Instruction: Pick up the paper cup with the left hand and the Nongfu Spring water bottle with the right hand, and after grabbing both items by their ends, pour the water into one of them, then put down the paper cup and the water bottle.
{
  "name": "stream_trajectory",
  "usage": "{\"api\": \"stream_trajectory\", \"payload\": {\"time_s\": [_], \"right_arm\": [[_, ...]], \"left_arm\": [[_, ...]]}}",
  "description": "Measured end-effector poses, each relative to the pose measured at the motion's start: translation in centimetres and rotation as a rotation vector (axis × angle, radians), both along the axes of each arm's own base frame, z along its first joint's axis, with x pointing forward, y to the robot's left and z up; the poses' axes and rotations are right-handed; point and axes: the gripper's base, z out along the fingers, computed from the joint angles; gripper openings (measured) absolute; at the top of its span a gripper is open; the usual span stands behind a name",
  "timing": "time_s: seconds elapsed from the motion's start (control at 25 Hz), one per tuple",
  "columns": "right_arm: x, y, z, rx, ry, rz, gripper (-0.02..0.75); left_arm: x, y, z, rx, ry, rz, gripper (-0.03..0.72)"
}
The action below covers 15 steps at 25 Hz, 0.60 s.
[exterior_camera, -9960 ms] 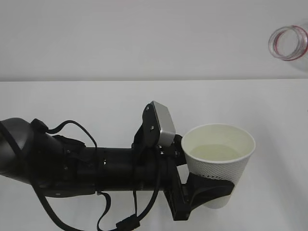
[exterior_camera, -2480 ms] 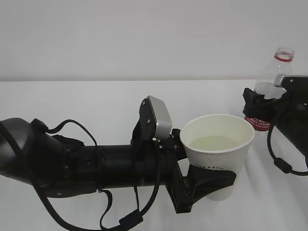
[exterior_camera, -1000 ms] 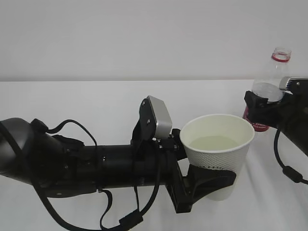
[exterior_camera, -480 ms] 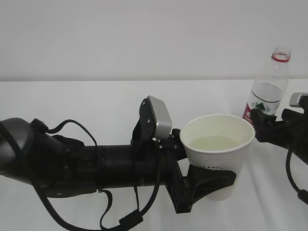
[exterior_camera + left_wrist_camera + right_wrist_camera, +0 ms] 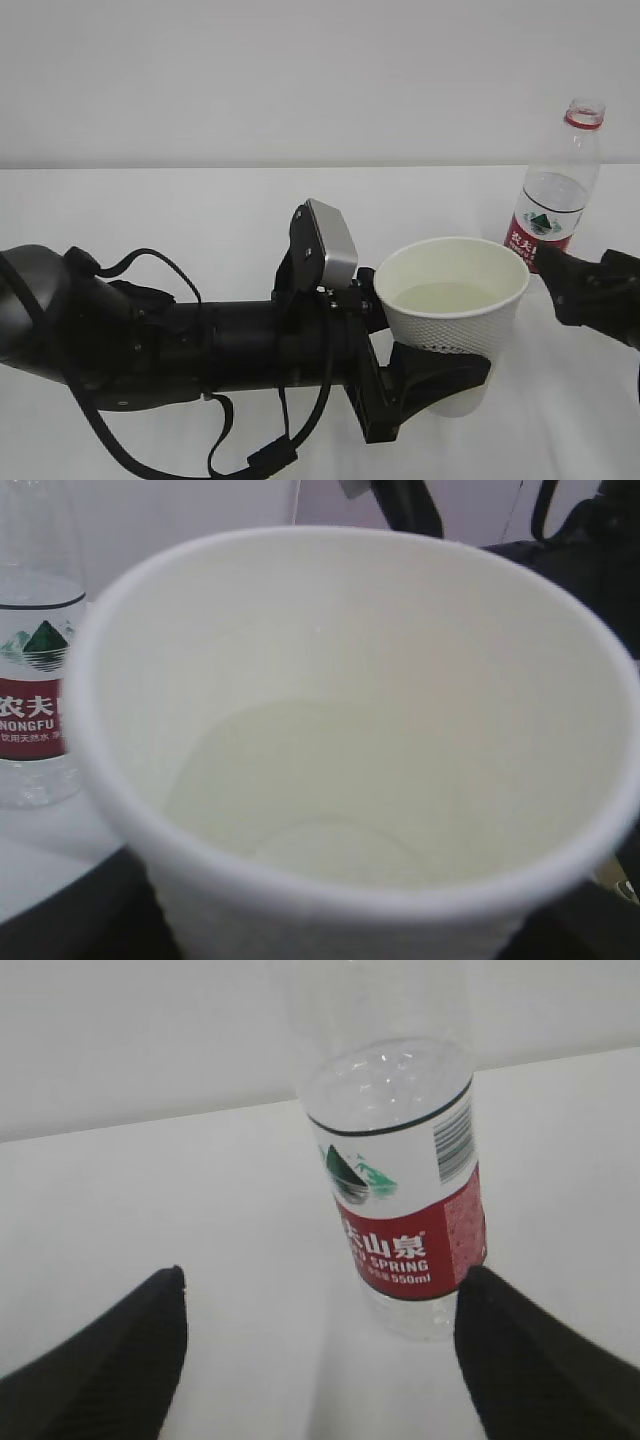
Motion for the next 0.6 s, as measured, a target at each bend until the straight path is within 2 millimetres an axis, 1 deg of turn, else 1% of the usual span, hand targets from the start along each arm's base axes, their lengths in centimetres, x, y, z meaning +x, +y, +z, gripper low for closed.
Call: {"api": "stream_trajectory", "payload": {"time_s": [0.16, 0.44, 0.6], "right_arm": [[-2.2, -0.1, 0.5, 0.003, 0.002, 0.005, 0.626], [-5.2, -0.3, 1.2, 0.005, -0.015, 0.01, 0.61], [-5.8, 0.3, 1.9, -0.005, -0.064, 0.082, 0.61]], "left_arm": [[0.0, 0.0, 0.0, 0.0, 0.0, 0.0, 0.543], [0.0, 0.0, 0.0, 0.0, 0.0, 0.0, 0.543], [0.0, 0.0, 0.0, 0.0, 0.0, 0.0, 0.543]]}}
